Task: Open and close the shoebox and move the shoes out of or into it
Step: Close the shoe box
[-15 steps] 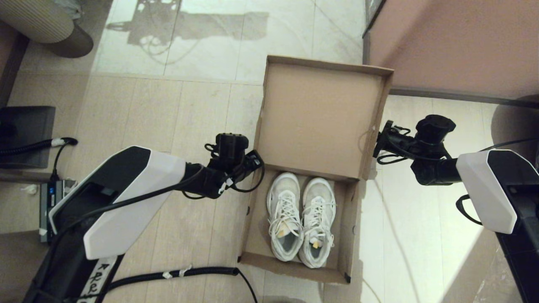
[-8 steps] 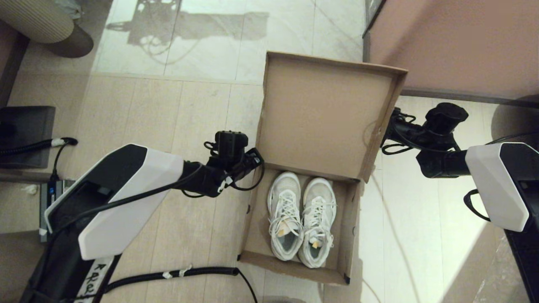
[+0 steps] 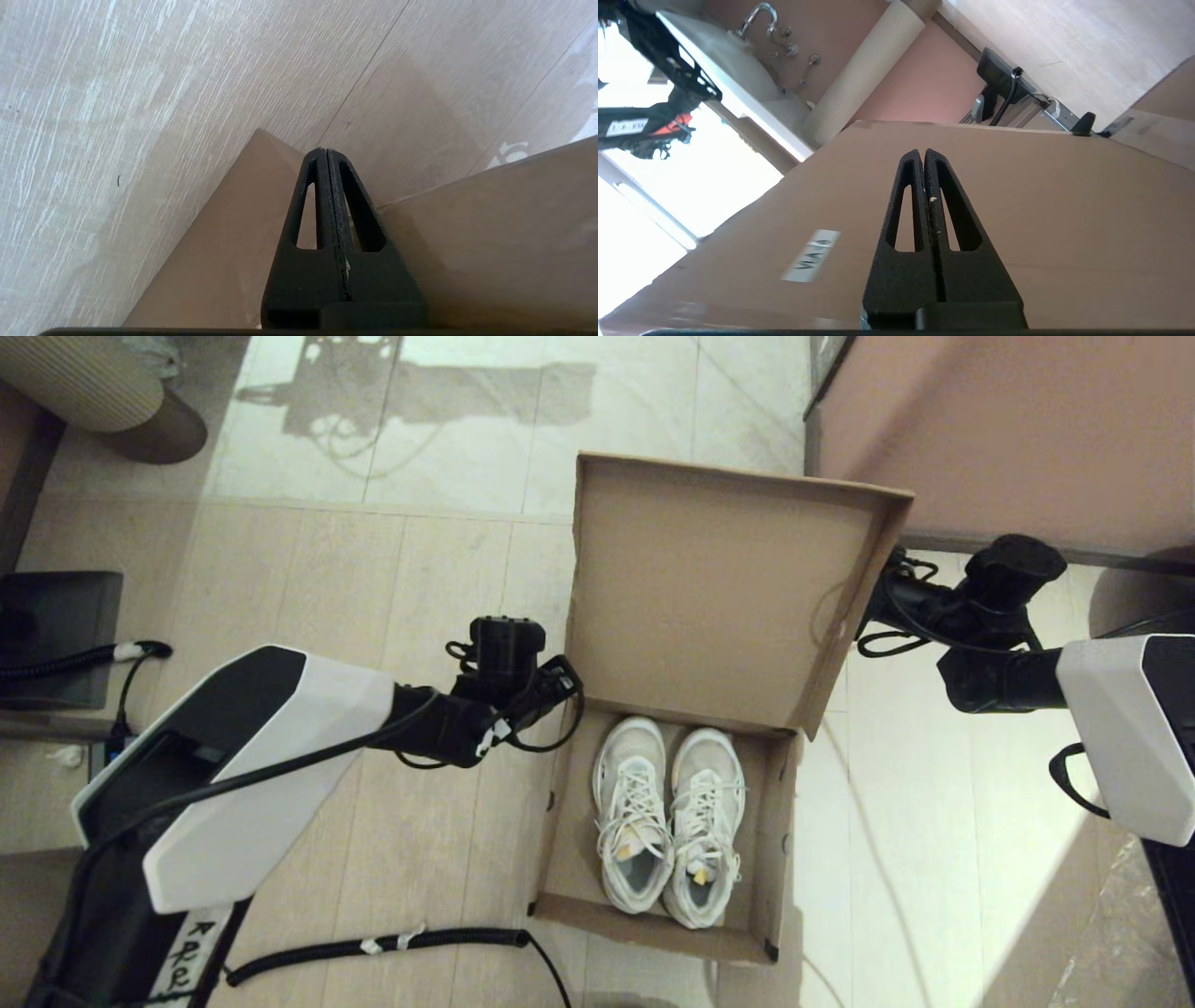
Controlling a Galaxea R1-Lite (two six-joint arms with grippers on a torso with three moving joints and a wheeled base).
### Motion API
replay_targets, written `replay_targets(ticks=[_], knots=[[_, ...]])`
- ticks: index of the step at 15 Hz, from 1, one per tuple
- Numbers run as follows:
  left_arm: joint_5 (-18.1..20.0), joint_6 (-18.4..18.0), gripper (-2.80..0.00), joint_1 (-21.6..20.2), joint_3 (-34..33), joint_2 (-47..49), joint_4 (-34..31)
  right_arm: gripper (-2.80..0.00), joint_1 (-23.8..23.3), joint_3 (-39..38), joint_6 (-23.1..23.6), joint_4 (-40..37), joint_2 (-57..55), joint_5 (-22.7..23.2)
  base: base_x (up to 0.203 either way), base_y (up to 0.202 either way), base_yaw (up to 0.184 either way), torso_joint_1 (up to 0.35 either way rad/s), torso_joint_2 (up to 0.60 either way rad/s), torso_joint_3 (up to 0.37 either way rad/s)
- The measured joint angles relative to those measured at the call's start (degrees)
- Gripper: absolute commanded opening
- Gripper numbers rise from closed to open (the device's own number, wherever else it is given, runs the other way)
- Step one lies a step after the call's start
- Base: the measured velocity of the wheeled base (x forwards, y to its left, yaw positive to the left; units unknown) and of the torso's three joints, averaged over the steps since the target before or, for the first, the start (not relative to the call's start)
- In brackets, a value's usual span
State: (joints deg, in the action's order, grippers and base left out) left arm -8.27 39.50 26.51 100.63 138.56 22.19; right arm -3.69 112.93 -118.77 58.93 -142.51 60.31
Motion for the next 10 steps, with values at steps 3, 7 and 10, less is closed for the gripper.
replay_targets(ticks=[3,7,10], knots=[[0.00,-0.02,-2.80,-0.02,0.00,-0.44,0.00,-2.80,0.01,0.00,0.00,0.00,1.07,0.64,0.000,0.000,0.000,0.000,0.00,0.000],[0.00,0.00,-2.80,-0.09,0.00,-1.10,-0.03,-2.80,0.01,0.00,-0.57,-0.03,1.95,0.83,0.000,0.000,0.000,0.000,0.00,0.000],[0.00,-0.19,-2.80,-0.40,0.01,-1.89,-0.18,-2.80,0.01,-0.09,-0.89,-0.04,2.50,0.94,0.000,0.000,0.000,0.000,0.00,0.000]])
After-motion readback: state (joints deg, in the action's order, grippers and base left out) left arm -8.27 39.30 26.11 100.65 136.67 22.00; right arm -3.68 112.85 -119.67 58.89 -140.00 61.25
